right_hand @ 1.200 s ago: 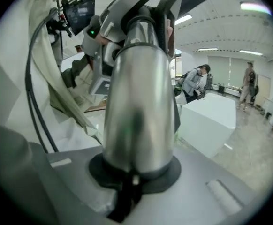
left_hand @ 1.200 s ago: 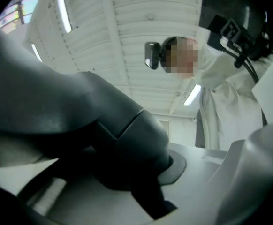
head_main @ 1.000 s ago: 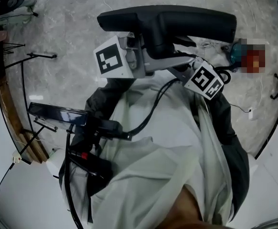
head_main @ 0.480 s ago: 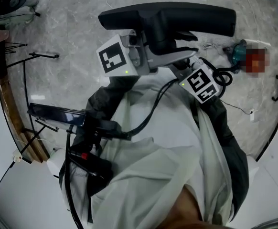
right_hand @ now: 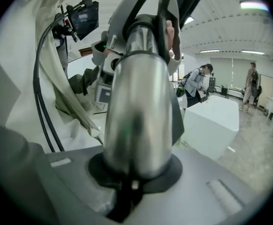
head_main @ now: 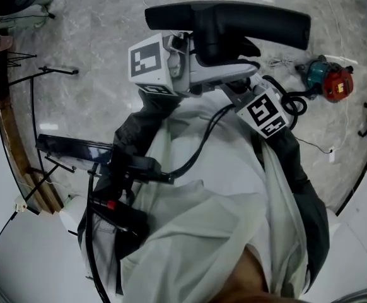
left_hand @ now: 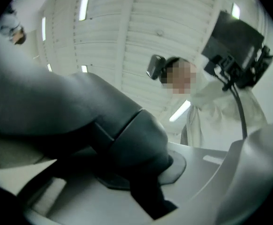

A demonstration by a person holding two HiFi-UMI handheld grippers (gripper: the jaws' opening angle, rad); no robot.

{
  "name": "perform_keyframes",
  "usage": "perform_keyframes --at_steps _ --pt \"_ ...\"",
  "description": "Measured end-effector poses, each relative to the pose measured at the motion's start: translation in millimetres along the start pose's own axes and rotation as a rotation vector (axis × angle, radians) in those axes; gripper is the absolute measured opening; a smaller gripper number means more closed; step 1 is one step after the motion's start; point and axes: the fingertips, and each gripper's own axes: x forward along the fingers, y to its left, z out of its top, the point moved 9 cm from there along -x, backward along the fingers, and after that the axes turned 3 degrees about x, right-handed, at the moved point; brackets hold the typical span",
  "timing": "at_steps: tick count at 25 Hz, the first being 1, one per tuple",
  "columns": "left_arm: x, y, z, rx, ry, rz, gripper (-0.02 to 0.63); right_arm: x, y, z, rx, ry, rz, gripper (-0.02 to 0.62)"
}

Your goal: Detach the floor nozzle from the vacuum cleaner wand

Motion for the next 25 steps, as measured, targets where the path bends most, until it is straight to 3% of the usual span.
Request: perform_keyframes --at_steps 3,7,9,12,17,19,20,22,25 --pt "11 -7 -7 0.041 0.048 -0.037 0.074 -7 -1 -6 0.007 -0.007 0.002 0.059" --pt "14 -17 -14 -0.011 -0.02 -0.156 0.074 -15 6 -11 -0.004 -0.015 0.146 0.06" --pt "14 -20 -17 -0.008 -0.025 -0.193 0.074 -16 8 -12 -0.003 -0.013 0.17 0.06" --pt "16 -12 -19 -0.019 -0.039 -0.092 0.063 -16 5 -12 0.059 -0.02 0.02 0.06" --pt "18 6 -17 -0.051 -0.015 0.193 0.061 -13 -2 -8 0.129 -0.044 -0.283 0.061" --pt "18 9 -13 -0.072 0.012 0.278 0.074 -11 -4 -4 0.129 -0.048 -0.326 0.064" --pt "17 9 -11 -0.074 0.018 0.278 0.074 -10 -3 -2 0.125 -0.05 -0.319 0.066" --pt "14 5 -8 -0.064 0.012 0.196 0.075 -7 0 -1 0.106 -0.049 -0.25 0.066" --pt "9 1 -18 -0.051 -0.014 -0.024 0.076 -6 1 -11 0.05 -0.04 -0.064 0.066"
